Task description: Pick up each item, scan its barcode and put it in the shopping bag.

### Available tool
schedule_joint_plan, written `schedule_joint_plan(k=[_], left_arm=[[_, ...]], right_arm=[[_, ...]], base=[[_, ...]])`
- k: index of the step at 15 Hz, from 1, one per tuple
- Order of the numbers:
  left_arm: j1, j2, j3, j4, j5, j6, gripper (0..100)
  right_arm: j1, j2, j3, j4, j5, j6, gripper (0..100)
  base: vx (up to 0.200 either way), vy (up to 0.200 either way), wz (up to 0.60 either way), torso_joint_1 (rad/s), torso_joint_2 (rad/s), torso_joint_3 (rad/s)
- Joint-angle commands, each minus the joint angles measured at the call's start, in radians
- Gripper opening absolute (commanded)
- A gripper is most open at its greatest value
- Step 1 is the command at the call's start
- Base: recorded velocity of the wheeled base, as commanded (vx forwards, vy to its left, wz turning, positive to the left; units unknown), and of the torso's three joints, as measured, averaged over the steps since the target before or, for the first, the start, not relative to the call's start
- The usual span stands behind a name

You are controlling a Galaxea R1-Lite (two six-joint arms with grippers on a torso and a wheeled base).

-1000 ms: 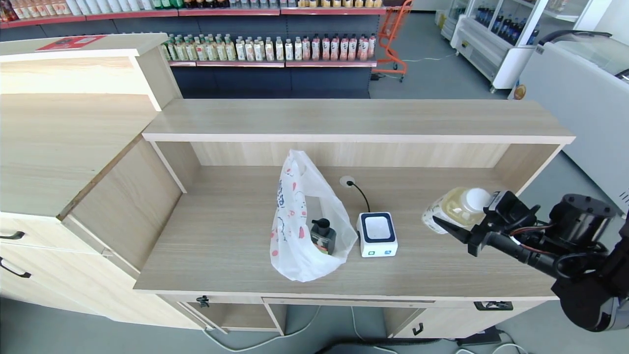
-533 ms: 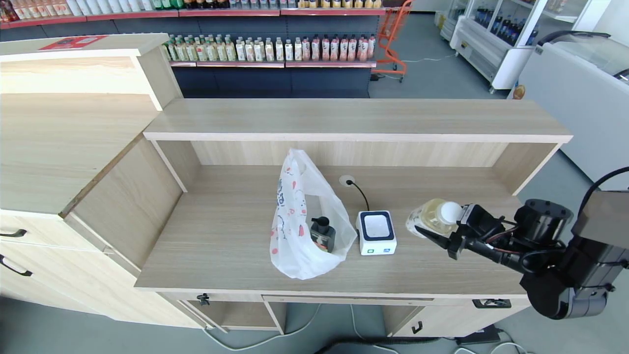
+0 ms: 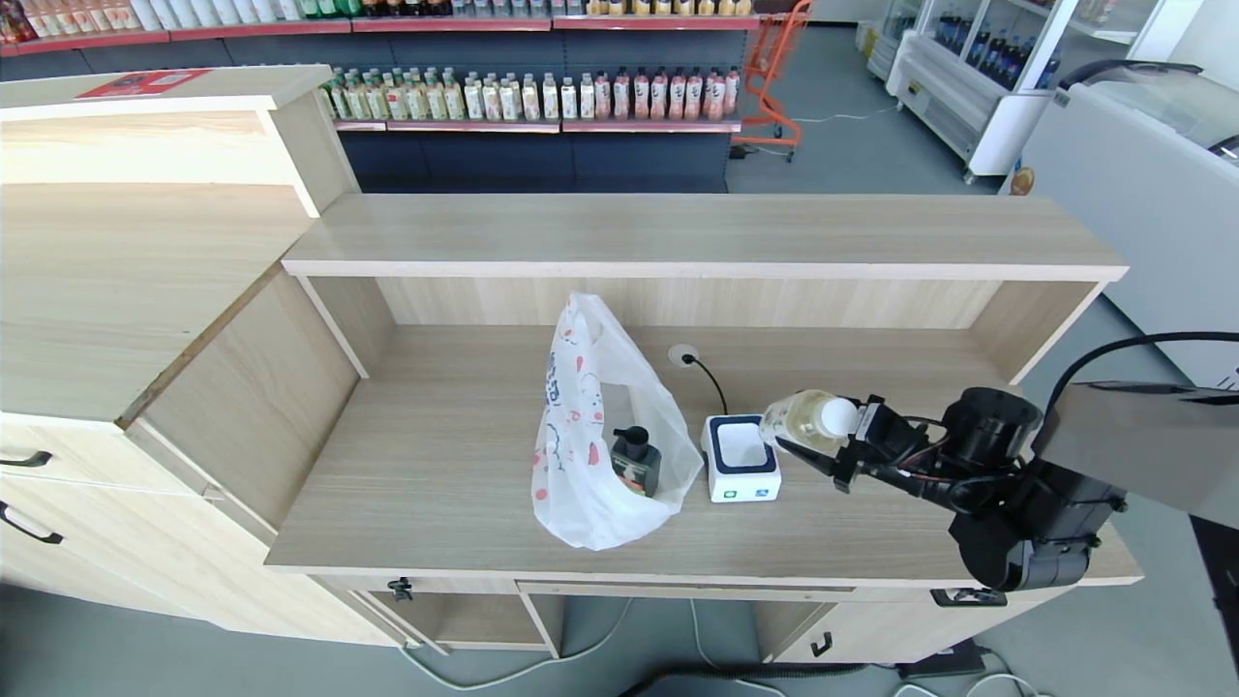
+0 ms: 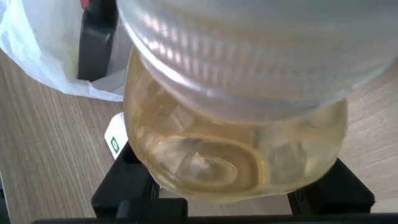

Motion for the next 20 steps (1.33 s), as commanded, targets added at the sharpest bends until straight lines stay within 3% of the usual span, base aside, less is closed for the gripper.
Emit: schedule_joint_plan(k=[1,14,20], left_arm=[[0.0,0.0,0.0,0.0,0.0,0.0,100],[0.0,0.0,0.0,0.0,0.0,0.0,100],[0.0,0.0,0.0,0.0,0.0,0.0,100]], right_arm=[[0.022,0.053,-0.049,-0.001,0.009,0.0,0],[0.088,0.231,-0.285,-0.001,0.002,-0.04,0],[0.086,0.24,-0.3,0.008,-0.001,-0.065,0]], base=[[0.0,0.0,0.0,0.0,0.0,0.0],[0.0,0.0,0.0,0.0,0.0,0.0],[0.0,0.0,0.0,0.0,0.0,0.0]])
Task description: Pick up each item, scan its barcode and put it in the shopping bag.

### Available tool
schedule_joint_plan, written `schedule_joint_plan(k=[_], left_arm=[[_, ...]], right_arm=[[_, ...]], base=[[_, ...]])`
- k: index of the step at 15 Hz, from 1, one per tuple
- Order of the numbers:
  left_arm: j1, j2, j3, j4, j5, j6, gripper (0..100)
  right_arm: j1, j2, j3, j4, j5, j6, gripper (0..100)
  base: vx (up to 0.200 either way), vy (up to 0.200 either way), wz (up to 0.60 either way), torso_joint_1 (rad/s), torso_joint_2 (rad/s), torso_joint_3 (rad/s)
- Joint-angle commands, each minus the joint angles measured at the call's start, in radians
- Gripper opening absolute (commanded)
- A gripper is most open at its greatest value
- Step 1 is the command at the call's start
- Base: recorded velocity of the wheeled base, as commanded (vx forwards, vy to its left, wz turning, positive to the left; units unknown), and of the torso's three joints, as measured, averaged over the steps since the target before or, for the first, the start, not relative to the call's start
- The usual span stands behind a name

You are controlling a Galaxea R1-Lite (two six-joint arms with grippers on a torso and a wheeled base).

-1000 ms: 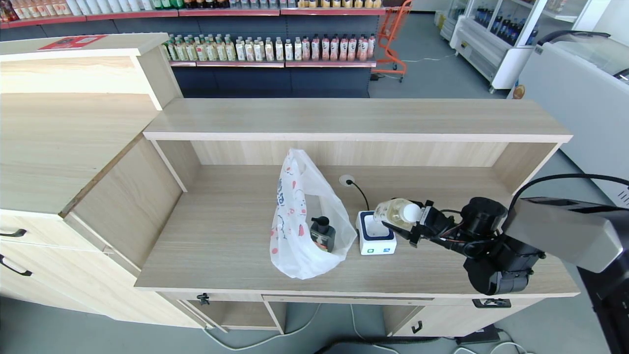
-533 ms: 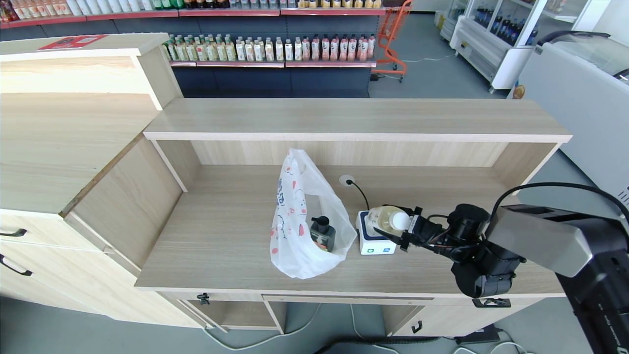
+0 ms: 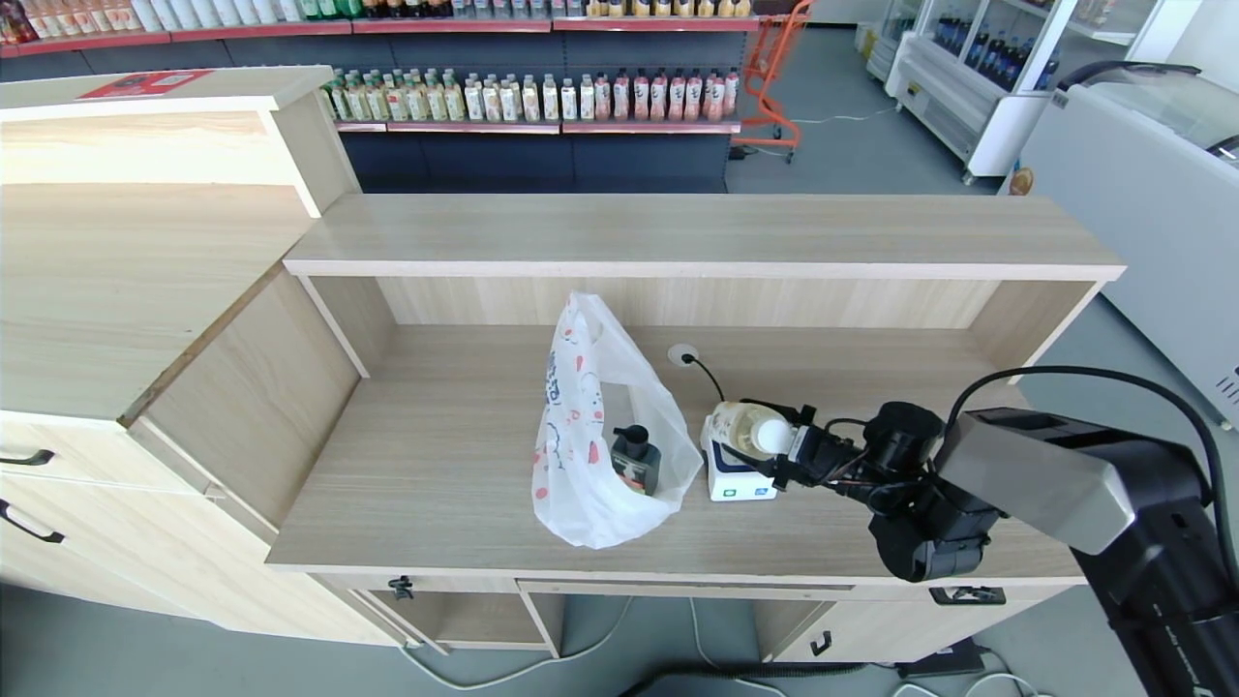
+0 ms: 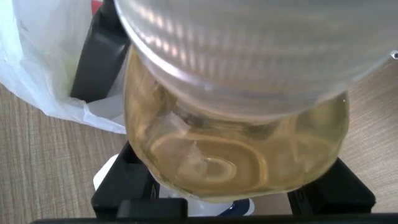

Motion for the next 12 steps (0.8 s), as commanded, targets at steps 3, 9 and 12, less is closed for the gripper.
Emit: schedule_joint_plan(k=[3,9,12], left_arm=[[0.0,0.0,0.0,0.0,0.0,0.0,100],[0.0,0.0,0.0,0.0,0.0,0.0,100],[0.0,0.0,0.0,0.0,0.0,0.0,100]], right_arm=[[-0.006,-0.012,0.001,0.006,-0.001,0.001,0],[-0.061,-0.408,0.17,0.039,-0.021,0.526,0],[-0.055,-0.485,0.257,0.062,-0.07,0.666,0]], base=[[0.0,0.0,0.0,0.0,0.0,0.0],[0.0,0.0,0.0,0.0,0.0,0.0],[0.0,0.0,0.0,0.0,0.0,0.0]])
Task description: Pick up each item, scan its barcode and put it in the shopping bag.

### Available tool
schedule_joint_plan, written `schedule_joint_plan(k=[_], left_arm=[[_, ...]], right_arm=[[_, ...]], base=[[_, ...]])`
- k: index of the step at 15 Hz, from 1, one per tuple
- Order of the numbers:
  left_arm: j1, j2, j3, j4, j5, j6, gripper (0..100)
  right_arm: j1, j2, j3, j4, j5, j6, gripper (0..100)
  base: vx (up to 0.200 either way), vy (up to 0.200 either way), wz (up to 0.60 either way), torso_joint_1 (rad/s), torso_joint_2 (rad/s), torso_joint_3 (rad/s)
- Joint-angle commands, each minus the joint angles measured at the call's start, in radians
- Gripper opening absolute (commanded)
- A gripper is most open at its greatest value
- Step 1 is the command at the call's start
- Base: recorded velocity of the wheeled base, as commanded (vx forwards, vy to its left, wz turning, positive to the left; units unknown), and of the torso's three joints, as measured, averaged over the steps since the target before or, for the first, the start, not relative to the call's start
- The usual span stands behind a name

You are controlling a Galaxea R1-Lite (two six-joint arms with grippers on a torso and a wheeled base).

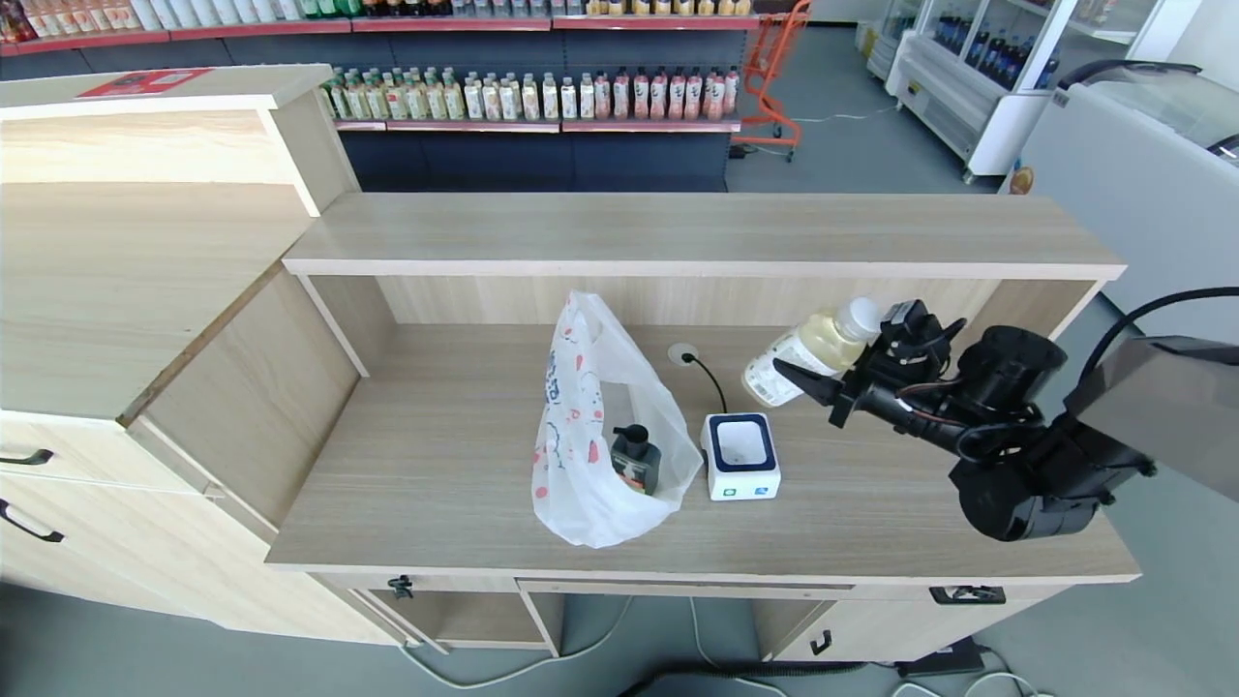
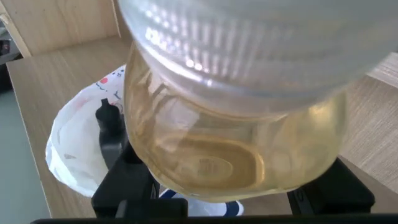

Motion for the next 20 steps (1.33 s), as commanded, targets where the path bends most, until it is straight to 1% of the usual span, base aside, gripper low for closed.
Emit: schedule_joint_plan(k=[1,4,11,13,15,17,20], left_arm=[[0.0,0.0,0.0,0.0,0.0,0.0,100],[0.0,0.0,0.0,0.0,0.0,0.0,100],[0.0,0.0,0.0,0.0,0.0,0.0,100],[0.0,0.0,0.0,0.0,0.0,0.007,100],[0.0,0.0,0.0,0.0,0.0,0.006,100],[0.0,0.0,0.0,0.0,0.0,0.003,100],[0.0,0.0,0.0,0.0,0.0,0.001,100]], right_arm=[[0.001,-0.109,0.077,0.017,-0.02,0.015,0],[0.0,-0.104,0.103,0.017,-0.044,0.022,0],[-0.005,-0.104,0.131,0.015,-0.044,0.036,0],[-0.008,-0.104,0.158,0.009,-0.044,0.038,0],[-0.008,-0.112,0.183,0.009,-0.044,0.042,0],[-0.008,-0.121,0.206,0.009,-0.046,0.079,0],[-0.008,-0.121,0.209,0.015,-0.046,0.111,0]], base=[[0.0,0.0,0.0,0.0,0.0,0.0],[0.0,0.0,0.0,0.0,0.0,0.0],[0.0,0.0,0.0,0.0,0.0,0.0],[0.2,0.0,0.0,0.0,0.0,0.005],[0.2,0.0,0.0,0.005,0.01,0.005],[0.2,0.0,0.0,-0.014,0.0,0.002],[0.0,0.0,0.0,0.0,0.0,0.0]])
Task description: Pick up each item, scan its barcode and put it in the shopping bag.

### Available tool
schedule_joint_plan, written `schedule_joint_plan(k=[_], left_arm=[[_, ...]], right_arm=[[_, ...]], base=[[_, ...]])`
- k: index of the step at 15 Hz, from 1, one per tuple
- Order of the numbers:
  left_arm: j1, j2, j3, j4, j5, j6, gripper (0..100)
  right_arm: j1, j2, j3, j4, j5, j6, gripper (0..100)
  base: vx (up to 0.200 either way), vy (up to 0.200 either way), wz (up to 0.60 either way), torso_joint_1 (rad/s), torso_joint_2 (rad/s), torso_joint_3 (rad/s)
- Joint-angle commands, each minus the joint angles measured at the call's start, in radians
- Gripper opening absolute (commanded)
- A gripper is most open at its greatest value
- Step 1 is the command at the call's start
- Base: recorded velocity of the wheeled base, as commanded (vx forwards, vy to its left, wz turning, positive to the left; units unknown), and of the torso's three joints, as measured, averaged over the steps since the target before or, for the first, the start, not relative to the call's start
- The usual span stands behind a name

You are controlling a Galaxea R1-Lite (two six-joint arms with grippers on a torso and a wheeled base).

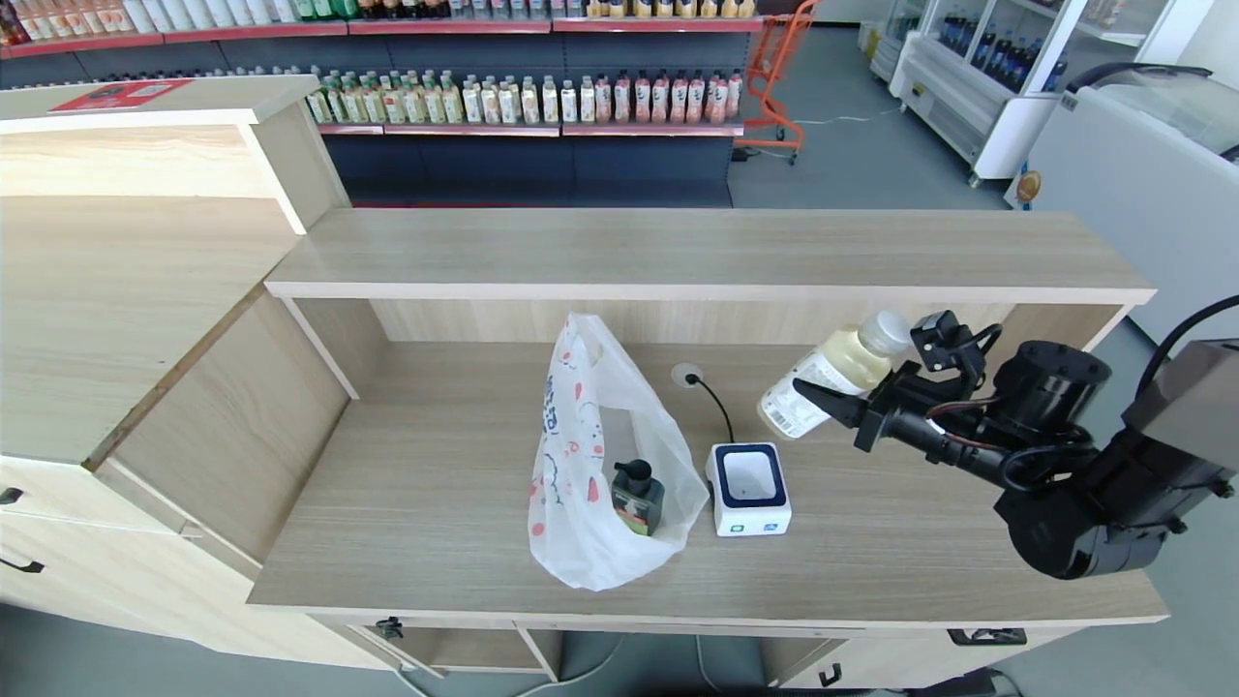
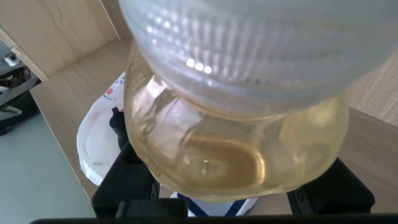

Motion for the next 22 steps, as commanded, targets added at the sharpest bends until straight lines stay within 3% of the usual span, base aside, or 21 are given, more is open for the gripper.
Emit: schedule_joint_plan(k=[1,7,9,14,18,22], left_arm=[[0.0,0.0,0.0,0.0,0.0,0.0,100],[0.0,0.0,0.0,0.0,0.0,0.0,100],[0.0,0.0,0.0,0.0,0.0,0.0,100],[0.0,0.0,0.0,0.0,0.0,0.0,100],[0.0,0.0,0.0,0.0,0.0,0.0,100],[0.0,0.0,0.0,0.0,0.0,0.0,100]], right_arm=[[0.001,-0.004,0.006,-0.001,-0.004,0.017,0],[0.033,-0.047,0.113,0.018,-0.016,0.087,0],[0.045,-0.051,0.115,0.019,-0.018,0.101,0],[0.084,-0.036,0.102,0.033,-0.019,0.1,0],[0.148,0.027,0.02,0.05,-0.024,0.09,0],[0.15,0.113,-0.102,0.099,-0.03,0.047,0]], base=[[0.0,0.0,0.0,0.0,0.0,0.0],[0.0,0.033,0.0,0.0,0.0,0.0],[0.0,0.2,0.0,0.002,0.01,0.0],[0.0,0.0,0.0,0.0,0.0,0.0],[0.0,0.0,0.0,0.0,0.0,0.0],[0.0,0.0,0.0,0.0,0.0,0.0]])
